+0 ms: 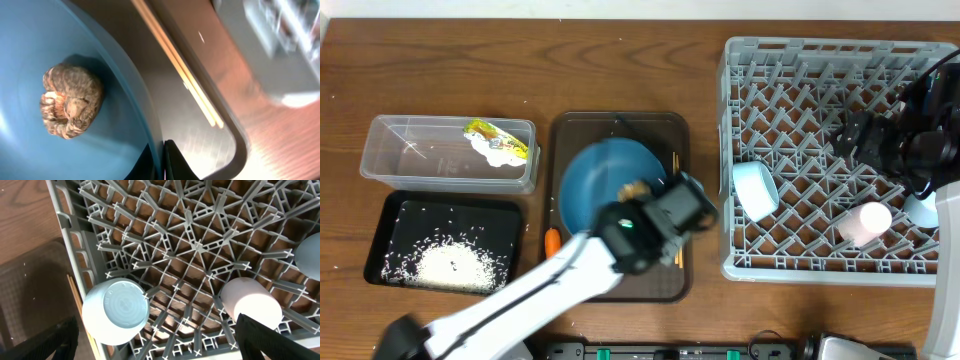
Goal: Sort waste into correct bins and load items into the dishwasher rack
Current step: 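Tilt the blue plate over the black tray to dump the cookie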
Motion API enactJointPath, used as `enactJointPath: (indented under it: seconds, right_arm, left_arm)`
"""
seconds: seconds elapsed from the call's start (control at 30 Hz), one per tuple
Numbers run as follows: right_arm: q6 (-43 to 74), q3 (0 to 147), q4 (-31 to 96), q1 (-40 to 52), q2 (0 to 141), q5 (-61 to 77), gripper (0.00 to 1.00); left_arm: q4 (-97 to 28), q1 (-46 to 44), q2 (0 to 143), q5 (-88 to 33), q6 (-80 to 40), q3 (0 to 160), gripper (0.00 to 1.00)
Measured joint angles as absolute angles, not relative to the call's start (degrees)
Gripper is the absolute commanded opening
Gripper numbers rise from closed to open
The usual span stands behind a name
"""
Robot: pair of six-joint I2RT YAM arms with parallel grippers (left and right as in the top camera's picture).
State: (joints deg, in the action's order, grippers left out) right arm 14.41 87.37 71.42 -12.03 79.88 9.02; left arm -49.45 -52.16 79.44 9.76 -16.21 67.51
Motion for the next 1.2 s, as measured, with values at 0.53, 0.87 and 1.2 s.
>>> enactJointPath:
  seconds: [0.53,0.87,1.2]
  right_arm:
    - [14.41,87.35,71.59,-12.03,79.88,9.04,0.93]
    - [14.41,87.33,72.2,-12.03,79.88,9.04,0.93]
    - [14.26,87.33,72.95,-12.03,79.88,9.04,0.93]
  left_arm:
    - [-55.9,-7.07,67.07,-4.14,-23.9,67.75,0.06]
    - [-55.61,31.44,67.16,-34.63,-11.05,65.23,0.06]
    - [-61.01,58.46,67.11,-70.57,15.55,58.28,0.06]
